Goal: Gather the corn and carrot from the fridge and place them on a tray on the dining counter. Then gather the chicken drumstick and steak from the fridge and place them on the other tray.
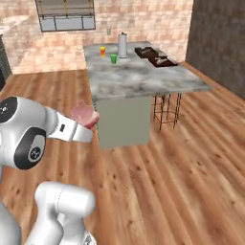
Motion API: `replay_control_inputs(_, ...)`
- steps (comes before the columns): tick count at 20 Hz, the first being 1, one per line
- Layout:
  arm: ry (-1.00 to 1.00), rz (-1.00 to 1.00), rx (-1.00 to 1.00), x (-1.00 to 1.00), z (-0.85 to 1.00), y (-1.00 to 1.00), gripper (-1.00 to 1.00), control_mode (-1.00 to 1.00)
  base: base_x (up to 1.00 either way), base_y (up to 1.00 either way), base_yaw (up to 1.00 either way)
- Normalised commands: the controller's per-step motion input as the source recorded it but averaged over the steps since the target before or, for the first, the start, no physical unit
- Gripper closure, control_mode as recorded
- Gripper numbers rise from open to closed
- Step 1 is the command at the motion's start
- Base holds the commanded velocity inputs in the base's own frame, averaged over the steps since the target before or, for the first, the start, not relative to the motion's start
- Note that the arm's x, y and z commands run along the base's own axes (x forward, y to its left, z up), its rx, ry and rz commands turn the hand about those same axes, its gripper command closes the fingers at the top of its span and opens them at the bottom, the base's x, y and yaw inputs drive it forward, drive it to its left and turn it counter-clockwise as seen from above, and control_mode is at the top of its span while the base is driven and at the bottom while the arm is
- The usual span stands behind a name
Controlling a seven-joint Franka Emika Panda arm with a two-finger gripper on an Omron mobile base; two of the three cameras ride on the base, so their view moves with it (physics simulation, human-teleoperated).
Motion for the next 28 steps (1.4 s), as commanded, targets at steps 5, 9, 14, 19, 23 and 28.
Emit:
replay_control_inputs(5,0.00,0.00,0.00,0.00,0.00,0.00,1.00,1.00,0.95,-1.00,0.17)
replay_control_inputs(9,0.00,0.00,0.00,0.00,0.00,0.00,1.00,1.00,0.91,-1.00,0.34)
replay_control_inputs(14,0.00,0.00,0.00,0.00,0.00,0.00,1.00,1.00,0.44,-1.00,0.35)
replay_control_inputs(19,0.00,0.00,0.00,0.00,0.00,0.00,1.00,1.00,0.36,-1.00,0.29)
replay_control_inputs(23,0.00,0.00,0.00,0.00,0.00,0.00,1.00,1.00,0.07,-1.00,0.16)
replay_control_inputs(28,0.00,0.00,0.00,0.00,0.00,0.00,1.00,1.00,0.28,-1.00,0.18)
